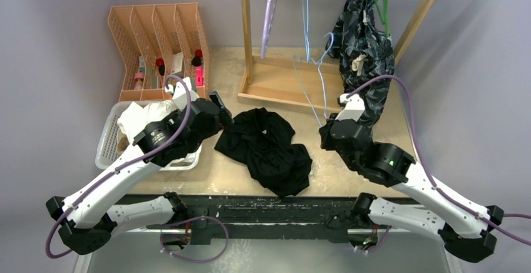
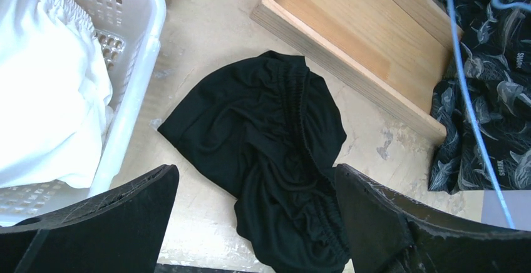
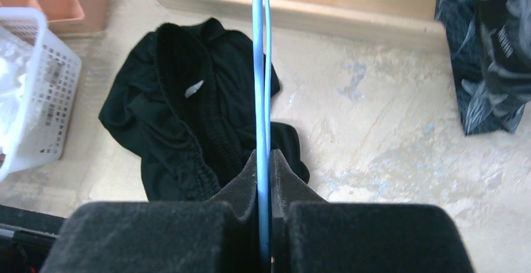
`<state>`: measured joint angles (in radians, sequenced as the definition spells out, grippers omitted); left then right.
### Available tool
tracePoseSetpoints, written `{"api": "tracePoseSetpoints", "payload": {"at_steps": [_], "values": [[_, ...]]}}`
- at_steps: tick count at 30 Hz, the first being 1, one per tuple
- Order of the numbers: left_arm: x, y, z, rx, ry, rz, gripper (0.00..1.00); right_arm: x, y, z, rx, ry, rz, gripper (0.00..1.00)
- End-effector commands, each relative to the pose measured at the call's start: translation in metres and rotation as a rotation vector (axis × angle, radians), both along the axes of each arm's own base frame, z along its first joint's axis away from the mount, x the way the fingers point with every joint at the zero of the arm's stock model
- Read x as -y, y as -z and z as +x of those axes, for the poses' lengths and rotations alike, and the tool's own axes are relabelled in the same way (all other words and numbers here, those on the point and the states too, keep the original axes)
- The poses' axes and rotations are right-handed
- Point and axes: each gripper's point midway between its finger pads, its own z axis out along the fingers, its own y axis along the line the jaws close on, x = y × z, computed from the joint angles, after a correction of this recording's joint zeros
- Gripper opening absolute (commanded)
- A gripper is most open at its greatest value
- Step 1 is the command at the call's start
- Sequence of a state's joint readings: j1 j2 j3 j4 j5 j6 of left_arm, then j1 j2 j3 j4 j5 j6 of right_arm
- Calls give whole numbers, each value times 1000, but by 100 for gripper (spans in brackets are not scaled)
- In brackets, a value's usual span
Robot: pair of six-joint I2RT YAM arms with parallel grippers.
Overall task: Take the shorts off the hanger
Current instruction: Place the hanger on the clothes rod.
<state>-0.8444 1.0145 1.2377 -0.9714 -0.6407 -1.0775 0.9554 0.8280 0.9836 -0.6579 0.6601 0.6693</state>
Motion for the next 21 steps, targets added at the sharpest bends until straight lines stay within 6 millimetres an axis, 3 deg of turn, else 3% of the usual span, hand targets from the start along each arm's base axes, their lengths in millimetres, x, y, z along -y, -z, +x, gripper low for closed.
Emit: {"api": "tracePoseSetpoints", "payload": {"at_steps": [1, 11, 18, 21], "values": [[3, -5, 0, 15, -1, -45, 94, 2, -50, 7, 127, -46, -9, 0], [14, 4, -1, -19, 34, -58, 94, 6, -39, 13, 40, -3, -114, 0], [15, 12, -3, -50, 46, -38, 94, 36, -50, 41, 16, 80, -208, 0], [12, 8, -4, -48, 35, -35, 93, 41, -51, 48, 16, 73, -210, 0]]}}
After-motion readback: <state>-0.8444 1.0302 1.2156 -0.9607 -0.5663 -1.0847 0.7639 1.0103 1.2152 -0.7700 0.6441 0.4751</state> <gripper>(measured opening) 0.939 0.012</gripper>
